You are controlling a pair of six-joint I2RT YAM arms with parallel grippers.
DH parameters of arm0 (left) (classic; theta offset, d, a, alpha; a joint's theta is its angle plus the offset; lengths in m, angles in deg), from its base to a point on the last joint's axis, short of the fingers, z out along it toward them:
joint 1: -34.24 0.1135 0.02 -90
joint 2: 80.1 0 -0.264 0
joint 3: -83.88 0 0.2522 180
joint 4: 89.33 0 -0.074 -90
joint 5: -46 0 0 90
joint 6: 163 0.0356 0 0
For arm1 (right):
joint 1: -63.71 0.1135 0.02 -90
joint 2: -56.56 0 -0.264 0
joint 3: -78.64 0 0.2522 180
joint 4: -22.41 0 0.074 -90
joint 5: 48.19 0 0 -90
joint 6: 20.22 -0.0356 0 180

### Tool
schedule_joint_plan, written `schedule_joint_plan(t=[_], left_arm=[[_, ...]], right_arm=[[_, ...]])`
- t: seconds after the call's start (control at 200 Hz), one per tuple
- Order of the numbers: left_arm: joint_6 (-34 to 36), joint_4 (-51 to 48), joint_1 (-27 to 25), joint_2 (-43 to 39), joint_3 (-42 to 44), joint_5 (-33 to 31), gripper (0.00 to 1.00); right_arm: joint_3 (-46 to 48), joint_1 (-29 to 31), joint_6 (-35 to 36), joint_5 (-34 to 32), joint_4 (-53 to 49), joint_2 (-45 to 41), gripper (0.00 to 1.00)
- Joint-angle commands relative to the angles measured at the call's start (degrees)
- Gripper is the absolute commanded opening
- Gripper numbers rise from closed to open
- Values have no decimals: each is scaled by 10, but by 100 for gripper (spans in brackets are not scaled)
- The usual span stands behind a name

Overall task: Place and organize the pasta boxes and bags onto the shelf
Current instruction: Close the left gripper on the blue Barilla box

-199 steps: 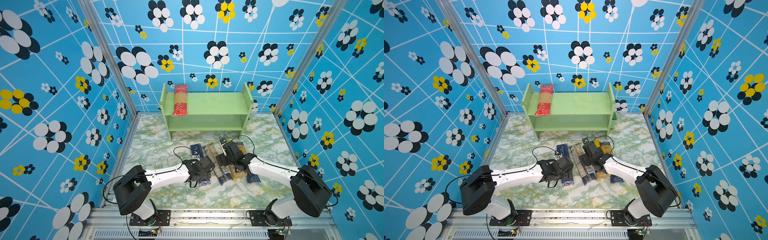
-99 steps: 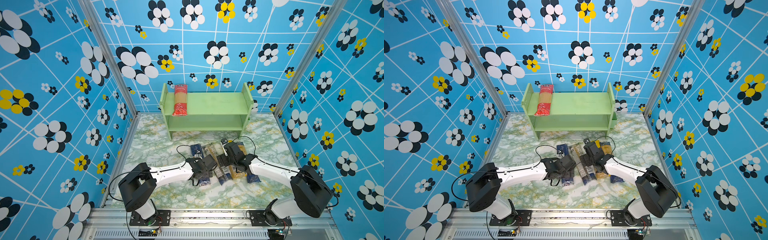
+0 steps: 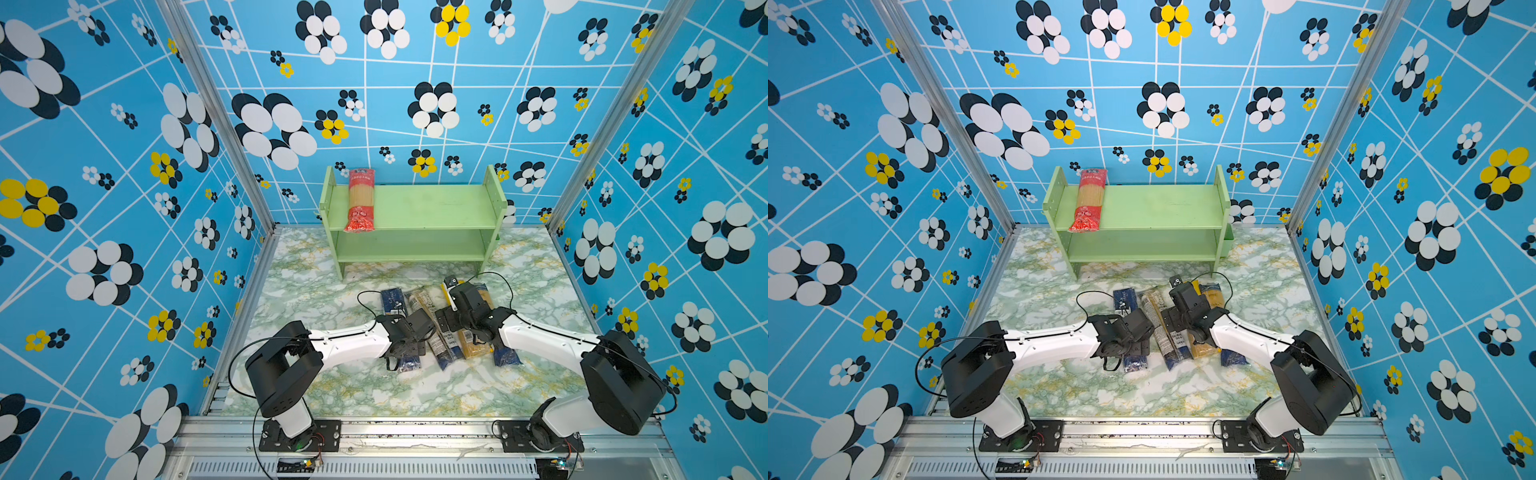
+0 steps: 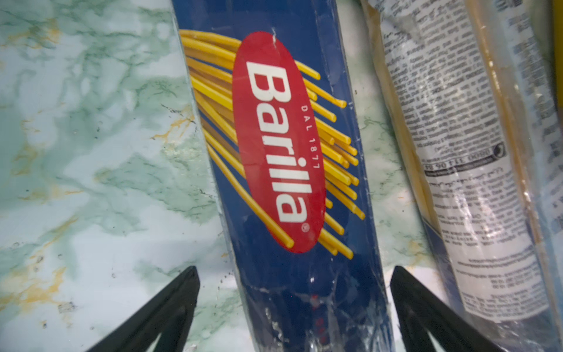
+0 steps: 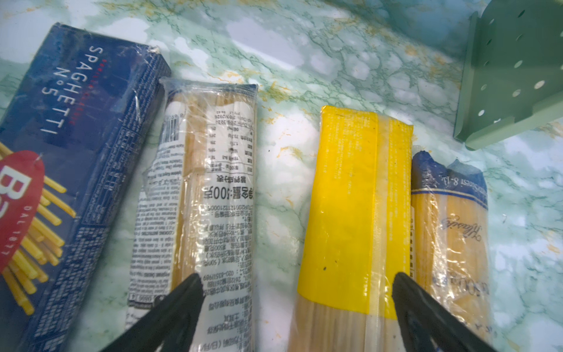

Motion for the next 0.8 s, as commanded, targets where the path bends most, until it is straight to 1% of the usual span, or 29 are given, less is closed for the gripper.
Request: schedule_joint_plan(t=[0.0, 0.39, 0.8], left_arm=[[6, -20, 4, 12, -8, -2, 99], [0, -53, 6, 29, 6, -31, 99], [-4, -72, 9, 51, 10, -36, 99]], right_arm=[[6, -4, -11, -11, 8, -1, 99], [8, -4, -21, -14, 5, -3, 99], [3, -3, -21, -14, 6, 7, 99]])
